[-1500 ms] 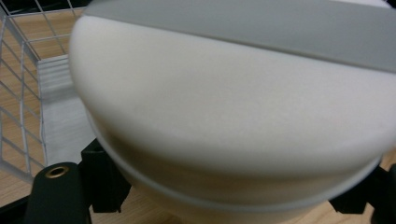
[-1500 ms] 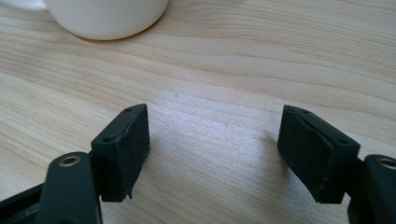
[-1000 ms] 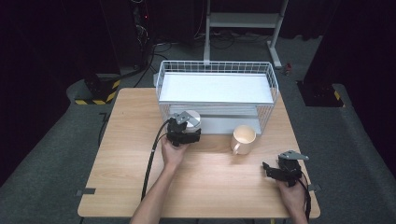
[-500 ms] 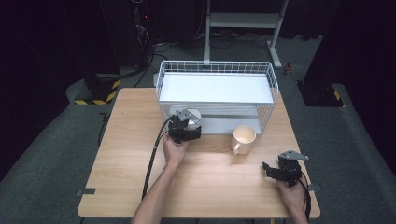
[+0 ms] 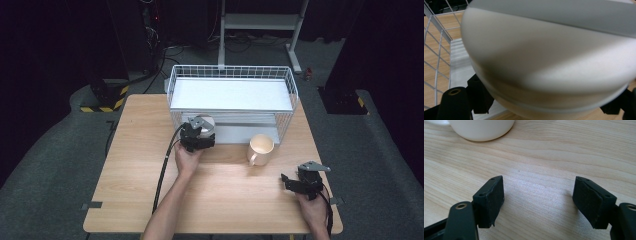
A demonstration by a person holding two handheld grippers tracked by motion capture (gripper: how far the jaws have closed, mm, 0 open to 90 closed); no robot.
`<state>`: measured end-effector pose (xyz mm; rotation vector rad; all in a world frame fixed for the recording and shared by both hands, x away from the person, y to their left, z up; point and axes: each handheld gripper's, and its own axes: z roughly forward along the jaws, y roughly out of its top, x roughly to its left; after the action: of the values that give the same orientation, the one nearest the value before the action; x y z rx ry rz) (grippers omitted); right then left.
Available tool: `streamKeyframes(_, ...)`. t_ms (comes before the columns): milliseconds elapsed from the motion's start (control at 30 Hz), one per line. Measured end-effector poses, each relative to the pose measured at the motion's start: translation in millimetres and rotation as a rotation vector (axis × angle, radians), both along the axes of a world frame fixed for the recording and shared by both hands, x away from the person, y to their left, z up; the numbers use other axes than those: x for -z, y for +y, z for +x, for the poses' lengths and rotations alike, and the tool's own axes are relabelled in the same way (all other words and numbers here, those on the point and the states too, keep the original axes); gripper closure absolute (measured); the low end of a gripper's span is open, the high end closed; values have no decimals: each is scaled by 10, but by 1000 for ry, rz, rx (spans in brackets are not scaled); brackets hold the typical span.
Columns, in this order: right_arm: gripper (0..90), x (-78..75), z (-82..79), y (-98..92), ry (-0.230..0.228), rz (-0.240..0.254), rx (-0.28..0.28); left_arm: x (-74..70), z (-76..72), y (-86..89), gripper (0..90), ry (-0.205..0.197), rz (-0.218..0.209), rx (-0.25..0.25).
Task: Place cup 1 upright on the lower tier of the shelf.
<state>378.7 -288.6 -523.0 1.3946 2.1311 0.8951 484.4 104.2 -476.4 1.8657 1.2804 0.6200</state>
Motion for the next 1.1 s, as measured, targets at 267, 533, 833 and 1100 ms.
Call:
streamKeyframes(267, 254, 0, 1, -1, -1, -1, -1, 14, 52, -17, 192, -16, 14, 2)
streamKeyframes(533, 254, 0, 0, 0, 0, 0, 0, 35, 101, -25, 192, -30, 9, -4)
streamKeyframes(833, 254, 0, 1, -1, -1, -1, -1, 65, 155, -18, 192, -56, -5, -6)
streamKeyframes(1100, 254, 0, 0, 0, -1, -1, -2, 53, 172, -19, 190, -51, 2, -11)
